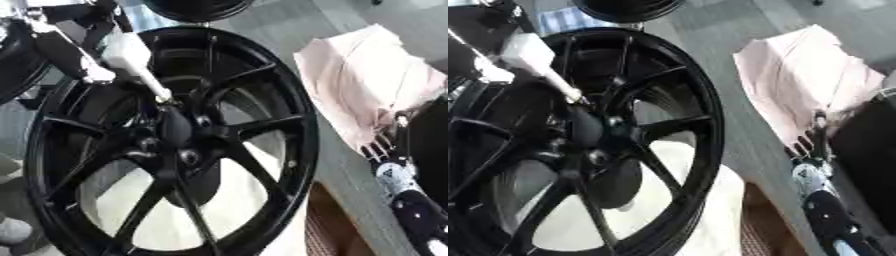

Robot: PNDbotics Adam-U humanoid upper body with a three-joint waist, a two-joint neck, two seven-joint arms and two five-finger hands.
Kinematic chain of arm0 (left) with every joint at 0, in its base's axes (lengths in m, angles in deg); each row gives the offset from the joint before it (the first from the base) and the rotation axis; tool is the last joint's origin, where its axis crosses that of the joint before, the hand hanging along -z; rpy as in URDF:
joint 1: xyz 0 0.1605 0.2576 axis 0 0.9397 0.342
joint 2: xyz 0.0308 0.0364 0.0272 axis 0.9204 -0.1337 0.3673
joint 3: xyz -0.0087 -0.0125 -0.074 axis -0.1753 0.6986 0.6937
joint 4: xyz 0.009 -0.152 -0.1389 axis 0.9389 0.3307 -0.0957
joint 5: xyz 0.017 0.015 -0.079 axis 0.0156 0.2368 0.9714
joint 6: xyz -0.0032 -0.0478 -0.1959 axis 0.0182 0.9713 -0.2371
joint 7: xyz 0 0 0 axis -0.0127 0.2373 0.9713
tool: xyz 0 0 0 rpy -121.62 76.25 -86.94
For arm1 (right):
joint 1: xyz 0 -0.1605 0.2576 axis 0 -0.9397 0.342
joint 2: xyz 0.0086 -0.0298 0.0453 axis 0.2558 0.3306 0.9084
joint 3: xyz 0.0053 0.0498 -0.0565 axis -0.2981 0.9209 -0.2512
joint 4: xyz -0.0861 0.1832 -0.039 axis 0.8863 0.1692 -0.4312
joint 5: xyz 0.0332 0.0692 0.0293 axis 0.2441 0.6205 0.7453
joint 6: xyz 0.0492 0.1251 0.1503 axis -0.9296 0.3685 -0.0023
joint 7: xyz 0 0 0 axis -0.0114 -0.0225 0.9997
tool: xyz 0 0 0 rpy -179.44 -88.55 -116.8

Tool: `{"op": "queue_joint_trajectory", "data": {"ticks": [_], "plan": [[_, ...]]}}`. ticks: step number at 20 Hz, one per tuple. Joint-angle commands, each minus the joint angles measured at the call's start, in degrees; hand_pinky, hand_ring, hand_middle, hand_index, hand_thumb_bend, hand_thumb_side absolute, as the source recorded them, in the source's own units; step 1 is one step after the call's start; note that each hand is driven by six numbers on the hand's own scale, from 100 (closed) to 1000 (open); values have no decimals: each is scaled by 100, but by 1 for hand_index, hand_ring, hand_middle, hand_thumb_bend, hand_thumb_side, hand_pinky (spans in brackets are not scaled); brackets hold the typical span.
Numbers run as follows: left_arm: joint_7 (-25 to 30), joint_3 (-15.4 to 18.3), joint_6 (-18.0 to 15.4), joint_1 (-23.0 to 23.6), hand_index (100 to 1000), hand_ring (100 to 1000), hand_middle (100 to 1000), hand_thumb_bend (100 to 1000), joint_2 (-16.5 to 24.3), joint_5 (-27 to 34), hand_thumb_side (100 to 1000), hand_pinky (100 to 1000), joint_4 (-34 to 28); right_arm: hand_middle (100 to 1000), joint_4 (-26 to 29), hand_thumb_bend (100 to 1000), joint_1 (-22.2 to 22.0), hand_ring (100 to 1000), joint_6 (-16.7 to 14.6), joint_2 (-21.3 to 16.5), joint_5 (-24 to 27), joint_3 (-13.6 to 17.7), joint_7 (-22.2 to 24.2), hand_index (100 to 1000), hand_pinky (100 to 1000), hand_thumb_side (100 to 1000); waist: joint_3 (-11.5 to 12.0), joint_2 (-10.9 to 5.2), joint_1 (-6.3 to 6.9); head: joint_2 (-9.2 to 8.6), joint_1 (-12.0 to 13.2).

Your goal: Pull the pin out of the wheel hub.

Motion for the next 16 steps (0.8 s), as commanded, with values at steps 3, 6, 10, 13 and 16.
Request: {"op": "queue_joint_trajectory", "data": {"ticks": [3, 6, 10, 13, 16], "plan": [[-796, 877, 81, 271, 333, 250, 188, 349, 676, 127, 100, 427, -167, 514, 117, 469, 71, 824, -1, -129, 15, 27, -31, 595, 659, 488, 28, -147, -42, -68, -115], [-1447, 1518, 196, 624, 332, 241, 183, 371, 975, 280, 100, 421, -86, 513, 120, 470, 67, 824, -4, -136, 21, 40, -44, 595, 659, 488, 46, -136, -48, -73, -169], [-2329, 2397, 364, 1230, 345, 241, 189, 394, 1398, 651, 100, 413, 70, 513, 125, 470, 69, 824, -10, -143, 32, 60, -62, 595, 659, 487, 67, -114, -55, -80, -207], [-3176, 3110, 517, 1803, 390, 272, 226, 418, 1733, 810, 100, 433, 315, 513, 130, 471, 68, 824, -17, -158, 44, 81, -86, 594, 659, 487, 96, -96, -59, -85, -256], [-3982, 3697, 679, 2265, 494, 360, 323, 507, 1928, 811, 100, 518, 659, 513, 131, 472, 66, 824, -23, -171, 50, 98, -107, 594, 659, 487, 127, -89, -65, -98, -301]]}}
